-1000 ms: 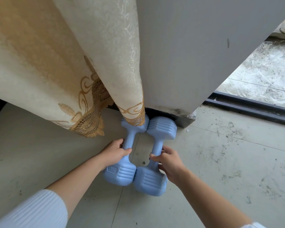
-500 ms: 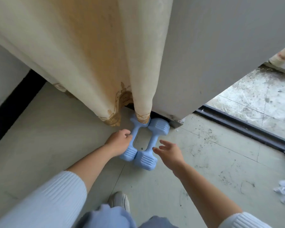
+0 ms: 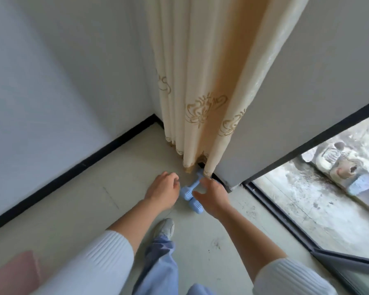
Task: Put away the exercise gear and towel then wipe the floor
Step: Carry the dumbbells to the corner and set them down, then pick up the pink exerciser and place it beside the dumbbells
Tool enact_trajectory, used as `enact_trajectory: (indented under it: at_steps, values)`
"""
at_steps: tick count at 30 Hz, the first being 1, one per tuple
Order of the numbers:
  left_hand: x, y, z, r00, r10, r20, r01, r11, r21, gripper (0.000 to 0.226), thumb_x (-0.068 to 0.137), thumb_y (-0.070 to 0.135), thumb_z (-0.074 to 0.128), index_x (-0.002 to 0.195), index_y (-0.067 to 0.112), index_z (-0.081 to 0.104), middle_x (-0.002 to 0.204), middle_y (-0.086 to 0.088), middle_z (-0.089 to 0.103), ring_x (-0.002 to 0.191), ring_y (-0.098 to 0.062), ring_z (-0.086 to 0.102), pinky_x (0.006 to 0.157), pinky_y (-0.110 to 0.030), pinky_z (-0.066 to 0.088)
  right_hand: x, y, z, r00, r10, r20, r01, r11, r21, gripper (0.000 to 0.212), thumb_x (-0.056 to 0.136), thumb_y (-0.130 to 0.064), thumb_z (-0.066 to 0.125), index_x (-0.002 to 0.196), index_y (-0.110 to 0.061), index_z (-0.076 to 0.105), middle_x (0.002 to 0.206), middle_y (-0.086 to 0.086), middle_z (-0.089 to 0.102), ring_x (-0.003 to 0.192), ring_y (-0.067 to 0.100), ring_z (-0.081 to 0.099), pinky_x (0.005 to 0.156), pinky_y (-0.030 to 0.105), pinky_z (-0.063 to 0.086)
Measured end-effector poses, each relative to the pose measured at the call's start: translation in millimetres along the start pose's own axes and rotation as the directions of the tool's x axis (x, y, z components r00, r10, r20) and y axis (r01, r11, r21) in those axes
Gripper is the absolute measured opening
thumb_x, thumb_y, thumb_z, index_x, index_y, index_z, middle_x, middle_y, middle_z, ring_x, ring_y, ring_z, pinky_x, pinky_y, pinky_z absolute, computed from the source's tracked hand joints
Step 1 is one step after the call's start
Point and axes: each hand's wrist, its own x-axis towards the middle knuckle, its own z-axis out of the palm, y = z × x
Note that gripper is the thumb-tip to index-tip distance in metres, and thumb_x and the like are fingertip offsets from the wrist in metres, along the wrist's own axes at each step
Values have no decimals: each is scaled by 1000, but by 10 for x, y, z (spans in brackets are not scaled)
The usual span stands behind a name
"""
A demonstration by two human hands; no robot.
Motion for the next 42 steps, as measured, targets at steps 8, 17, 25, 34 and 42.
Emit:
enact_trajectory:
  at_steps: [8,17,25,34,42]
  values:
    - [-2257,-144,-135,921,-274,-277,231,956,-179,32,94,22,42,120,10,55,120,-11,54,114,-27,50,94,-35,43,-1603,-355,12,915,-365,173,400,882,-251,48,88,-35,62,130,-13,51,129,4,52,122,23,47,88,31,41]
    - [-4613,-773,-211,690,-592,-417,474,805,-357,36,97,24,37,129,13,48,125,-8,51,117,-23,47,95,-35,43,-3230,-1056,803,687,-600,411,727,578,-371,54,90,-42,57,138,-20,44,137,0,49,124,19,47,98,34,43]
    - [-6904,-1762,167,437,-757,-486,618,645,-449,37,96,26,38,130,15,46,123,-8,51,114,-24,48,91,-35,44,-5150,-1495,2385,432,-660,615,902,302,-310,56,92,-41,57,141,-20,41,140,1,48,128,21,44,104,37,40]
    - [-9784,-2950,965,169,-920,-354,752,352,-557,36,95,25,38,129,15,45,125,-7,48,118,-24,44,91,-37,44,-7640,-1694,4425,147,-611,777,986,26,-166,60,92,-39,58,144,-18,38,143,2,45,130,24,42,107,39,38]
    - [-11247,-4034,1154,-22,-958,-287,737,179,-652,37,95,25,38,131,15,43,128,-7,46,120,-24,42,92,-37,43,-9004,-2300,5893,-29,-525,851,970,-221,-104,60,93,-40,57,144,-18,35,142,5,45,130,26,42,107,41,37]
